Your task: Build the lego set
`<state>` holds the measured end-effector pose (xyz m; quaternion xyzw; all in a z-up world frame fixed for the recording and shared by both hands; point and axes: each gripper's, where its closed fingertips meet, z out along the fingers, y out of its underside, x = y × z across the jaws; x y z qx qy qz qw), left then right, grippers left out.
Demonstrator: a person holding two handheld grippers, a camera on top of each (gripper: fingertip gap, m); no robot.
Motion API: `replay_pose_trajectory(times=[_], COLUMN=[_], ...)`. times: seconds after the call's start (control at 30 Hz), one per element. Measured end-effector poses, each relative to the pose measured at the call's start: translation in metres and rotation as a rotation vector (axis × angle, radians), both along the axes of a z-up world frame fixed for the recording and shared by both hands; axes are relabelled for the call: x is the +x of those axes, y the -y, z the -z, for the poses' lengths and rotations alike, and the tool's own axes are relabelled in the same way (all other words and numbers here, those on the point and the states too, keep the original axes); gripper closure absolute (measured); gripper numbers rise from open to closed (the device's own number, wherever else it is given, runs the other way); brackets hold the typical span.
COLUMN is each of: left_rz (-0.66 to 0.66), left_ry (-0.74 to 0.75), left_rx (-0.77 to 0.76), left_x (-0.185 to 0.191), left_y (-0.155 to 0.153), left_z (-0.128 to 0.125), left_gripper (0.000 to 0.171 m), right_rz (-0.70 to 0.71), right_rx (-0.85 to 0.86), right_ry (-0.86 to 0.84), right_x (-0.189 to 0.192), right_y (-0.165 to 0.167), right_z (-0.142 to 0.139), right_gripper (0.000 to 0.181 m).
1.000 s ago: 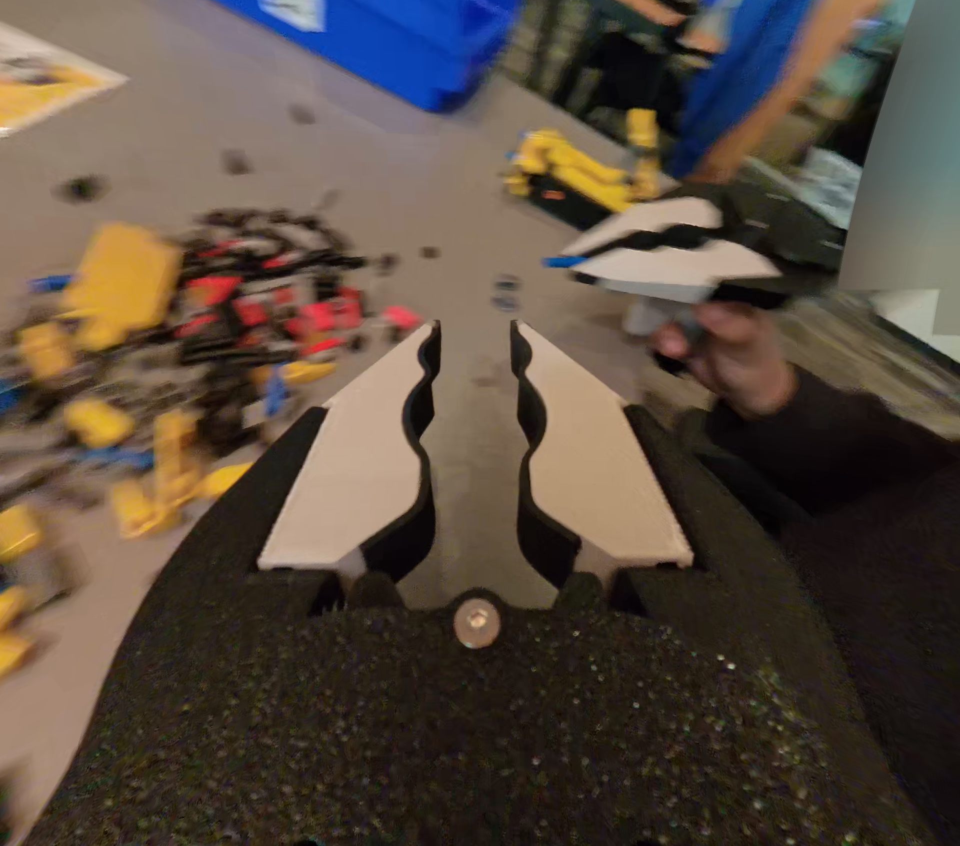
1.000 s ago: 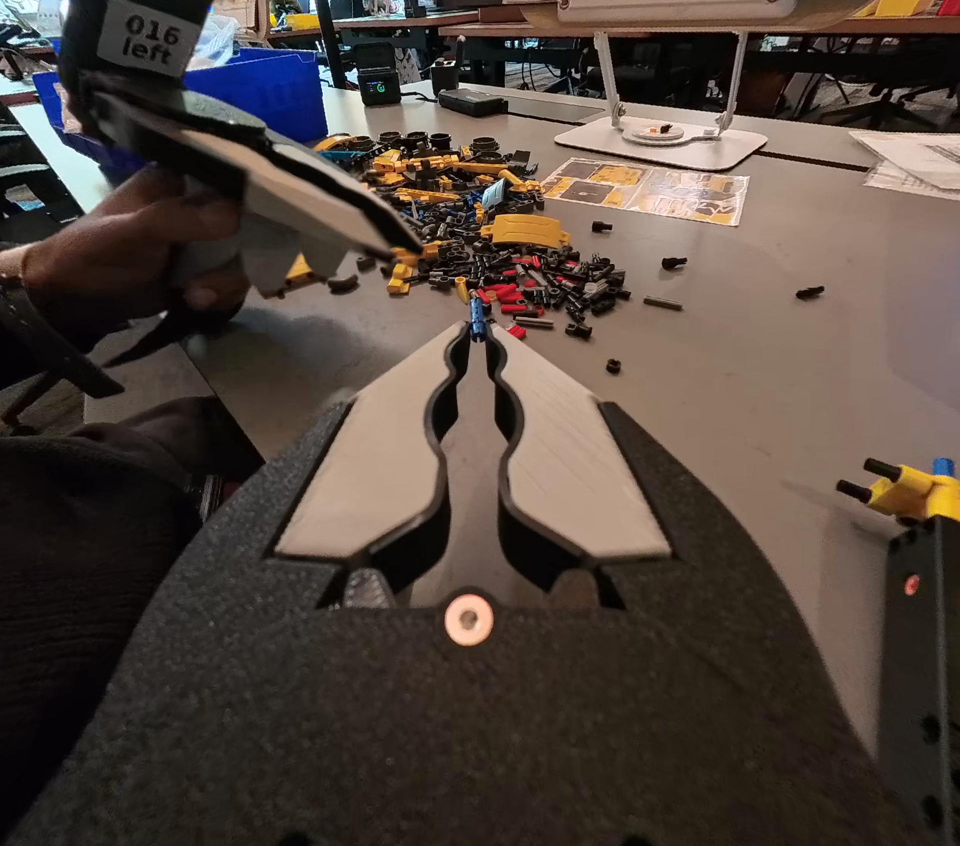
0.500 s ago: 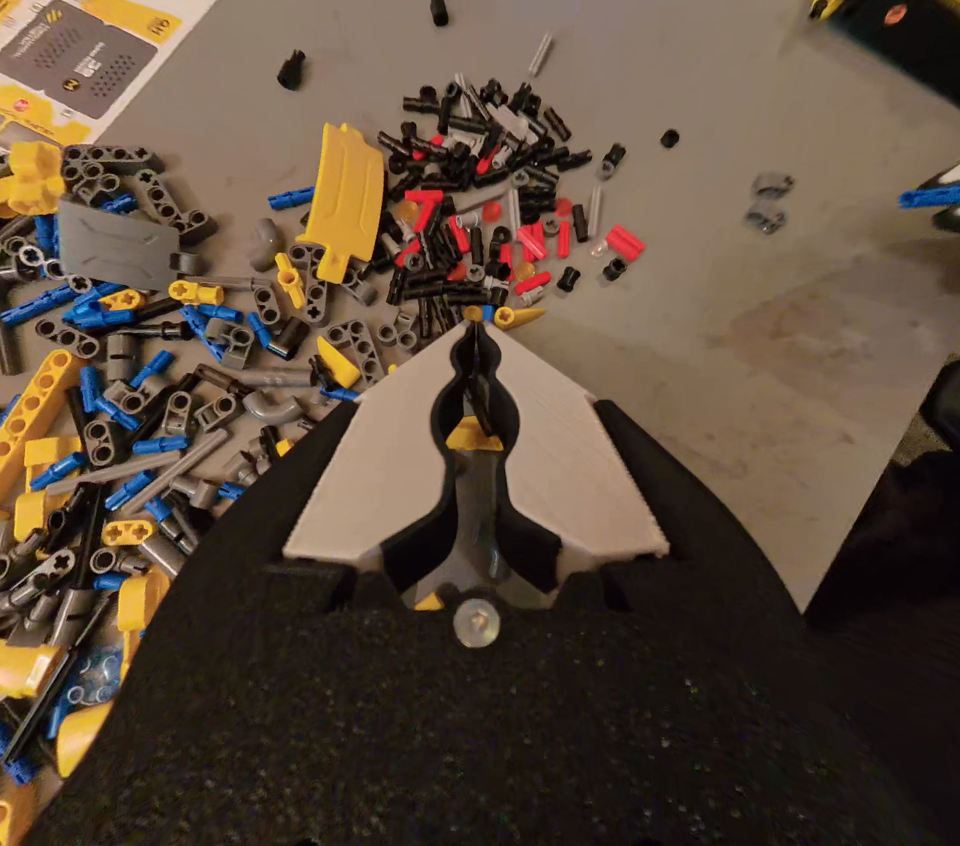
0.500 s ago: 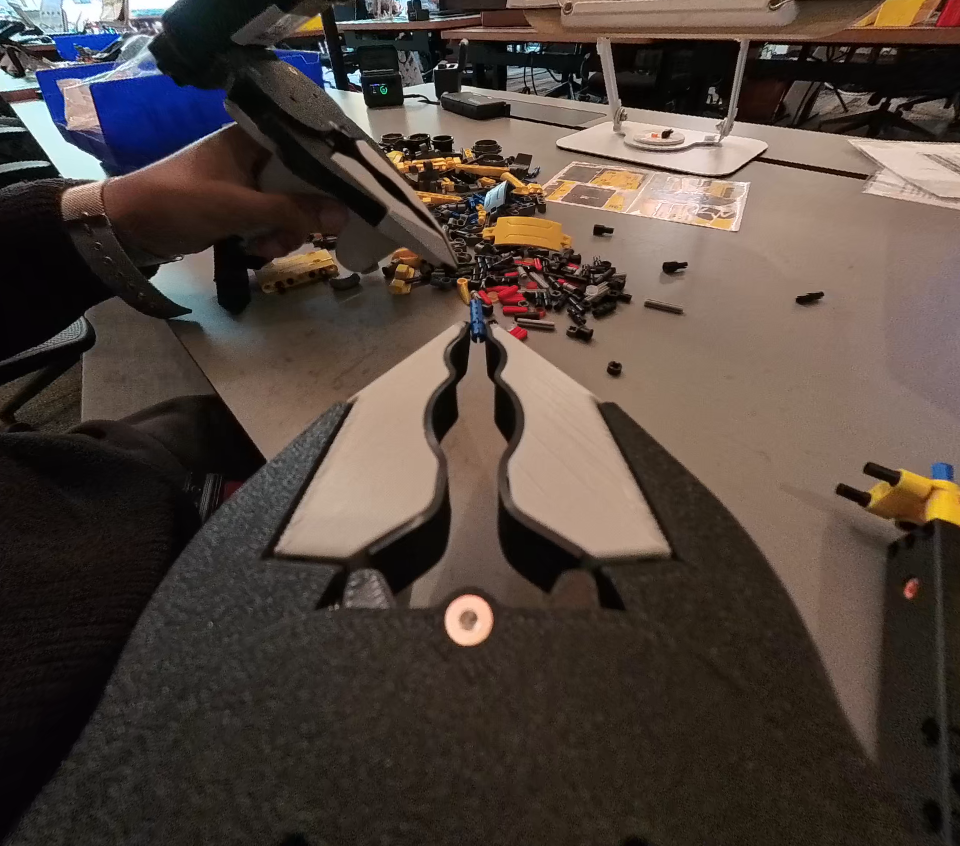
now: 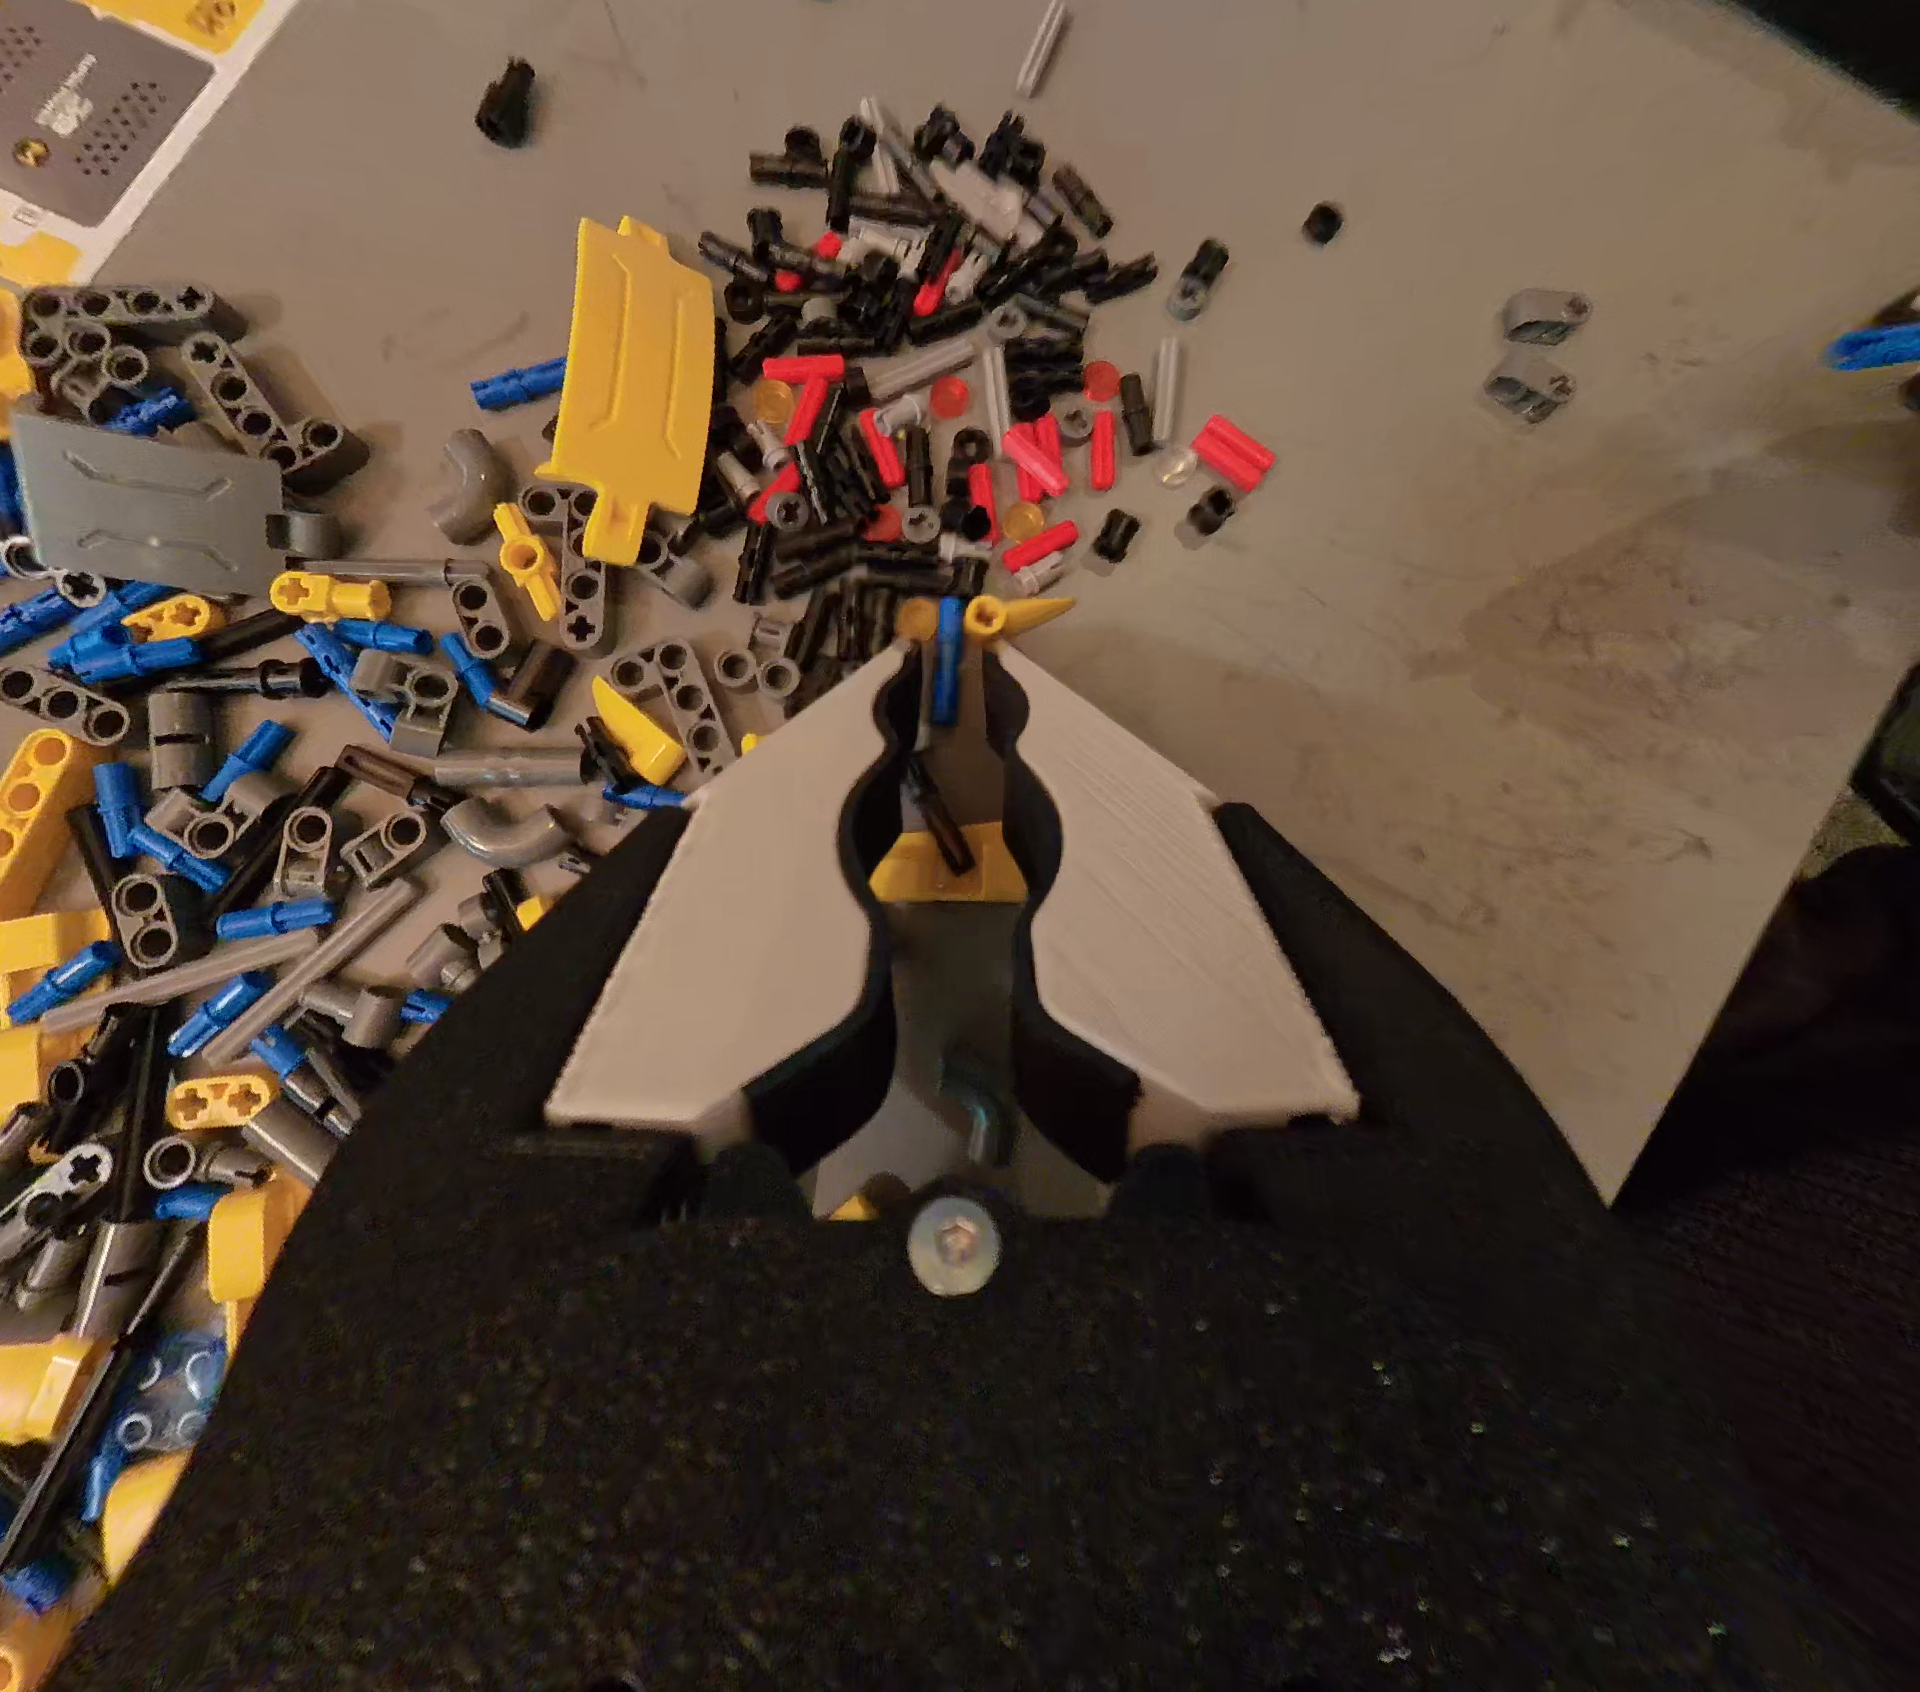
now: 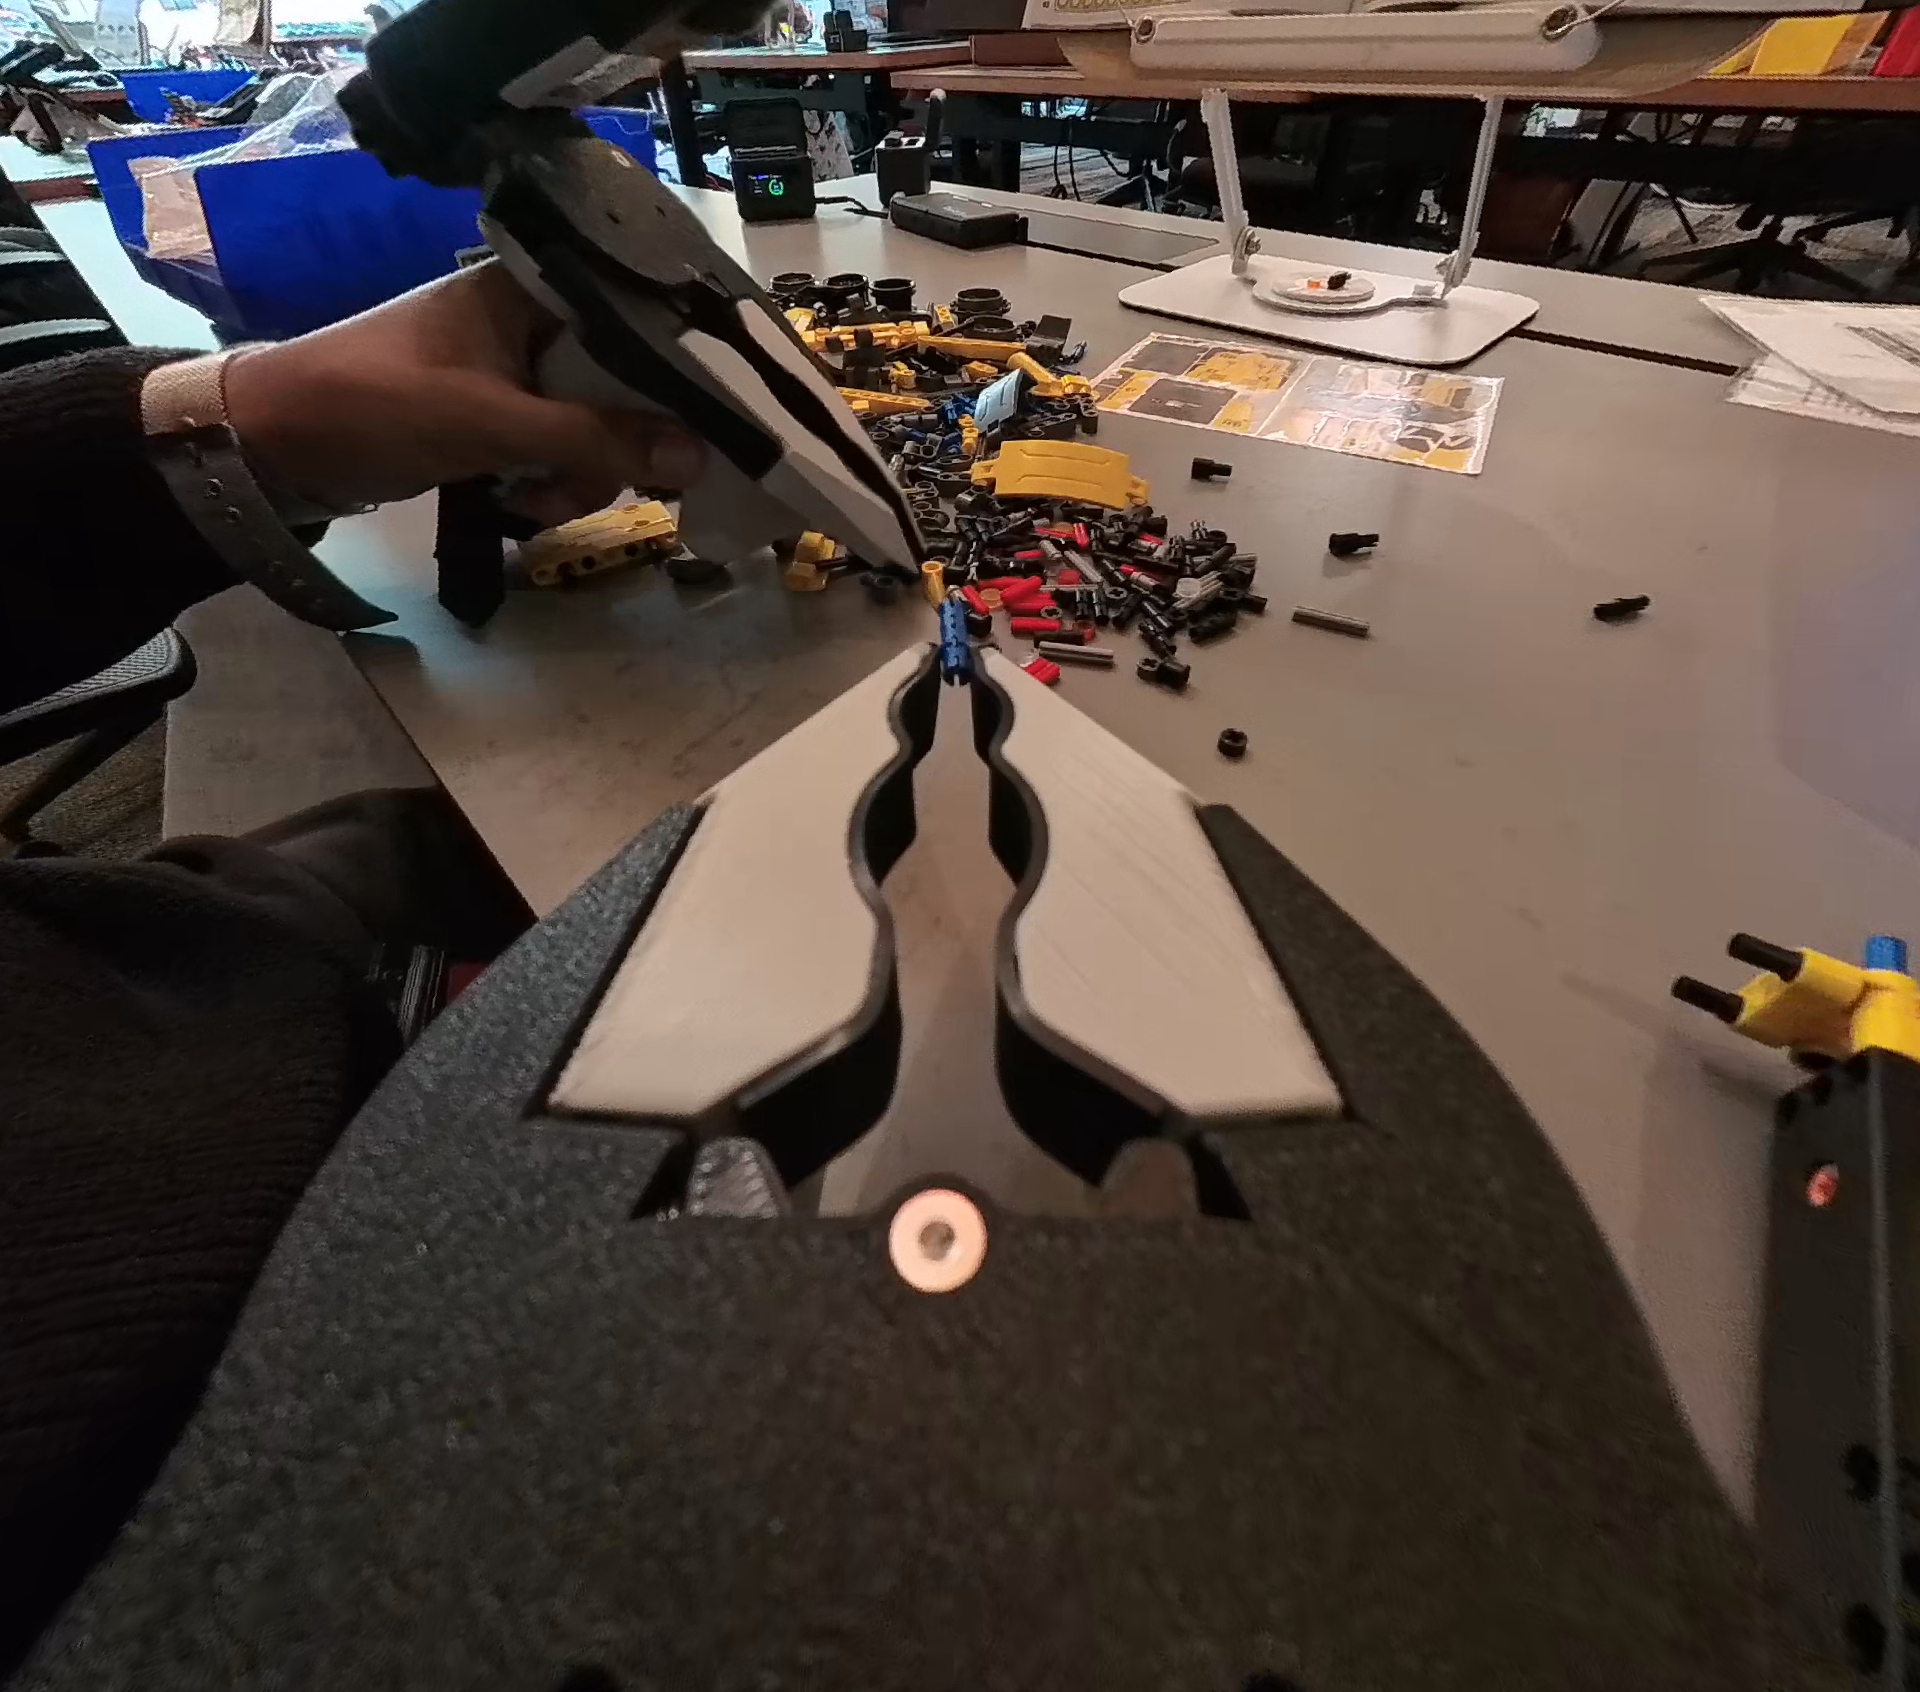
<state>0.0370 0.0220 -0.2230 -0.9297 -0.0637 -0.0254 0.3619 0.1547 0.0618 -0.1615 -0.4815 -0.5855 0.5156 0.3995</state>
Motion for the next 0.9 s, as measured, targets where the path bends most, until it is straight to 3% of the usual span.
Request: replay_pose_trajectory(times=[0.23,0.33,0.5,0.7,0.9], left_rz=[0.009,0.020,0.232,0.443,0.465], left_ry=[-0.036,-0.049,0.022,0.127,0.092], left_rx=[-0.019,0.035,0.150,0.015,0.002], left_x=[-0.003,0.001,0.055,0.120,0.129], left_y=[0.003,0.003,0.000,0.007,0.006], left_z=[0.000,-0.013,-0.038,-0.007,-0.001], left_gripper=[0.168,0.168,0.168,0.168,0.166], right_rz=[-0.002,-0.002,-0.003,-0.003,-0.058], right_rx=[0.003,0.003,0.003,-0.002,-0.039], right_ry=[-0.004,-0.003,-0.003,0.006,0.092], right_x=[0.000,0.000,0.000,0.000,-0.003], right_y=[0.001,0.001,0.001,0.000,0.005], right_z=[0.000,0.000,0.000,0.001,0.010], right_gripper=[0.176,0.176,0.176,0.176,0.176])
